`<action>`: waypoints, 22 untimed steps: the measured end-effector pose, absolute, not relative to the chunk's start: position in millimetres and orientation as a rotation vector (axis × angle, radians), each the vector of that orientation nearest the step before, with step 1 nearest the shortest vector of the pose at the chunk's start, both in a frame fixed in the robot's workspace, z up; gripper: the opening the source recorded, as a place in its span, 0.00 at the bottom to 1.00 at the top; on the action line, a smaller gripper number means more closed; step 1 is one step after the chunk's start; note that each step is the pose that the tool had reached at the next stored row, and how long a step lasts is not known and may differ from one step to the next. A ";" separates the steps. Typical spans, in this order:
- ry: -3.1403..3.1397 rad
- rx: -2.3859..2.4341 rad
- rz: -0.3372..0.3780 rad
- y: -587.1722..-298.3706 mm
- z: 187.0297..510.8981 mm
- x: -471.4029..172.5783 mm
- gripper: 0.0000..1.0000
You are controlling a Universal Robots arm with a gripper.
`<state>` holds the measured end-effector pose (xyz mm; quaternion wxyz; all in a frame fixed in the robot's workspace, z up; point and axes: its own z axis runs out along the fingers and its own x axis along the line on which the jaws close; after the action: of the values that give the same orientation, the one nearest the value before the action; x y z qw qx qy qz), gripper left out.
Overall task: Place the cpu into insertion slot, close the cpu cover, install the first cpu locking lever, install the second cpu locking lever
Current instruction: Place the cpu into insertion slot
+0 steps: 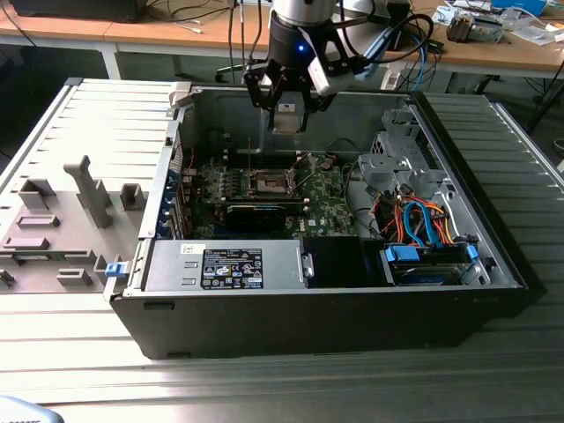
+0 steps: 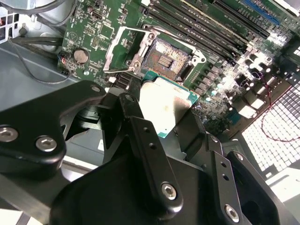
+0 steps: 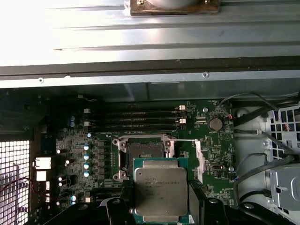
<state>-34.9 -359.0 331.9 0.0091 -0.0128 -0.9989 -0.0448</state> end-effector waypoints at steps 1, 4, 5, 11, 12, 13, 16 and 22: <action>-3.120 -0.040 -0.140 -359.0 331.5 -34.9 0.55; -3.120 -0.040 -0.139 -359.0 329.9 -34.9 0.55; -3.120 -0.040 -0.139 -359.0 329.5 -34.8 0.55; -3.120 -0.040 -0.138 -359.1 328.1 -37.1 0.55; -3.120 -0.040 -0.138 -359.1 328.0 -38.1 0.55; -3.120 -0.040 -0.138 -359.1 327.8 -39.1 0.55; -3.120 -0.040 -0.138 -359.1 327.6 -39.5 0.55; -3.120 -0.074 -0.138 -359.0 327.5 -39.4 0.55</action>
<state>-39.4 -359.0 327.5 0.0086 -0.0237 -0.9987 -0.0442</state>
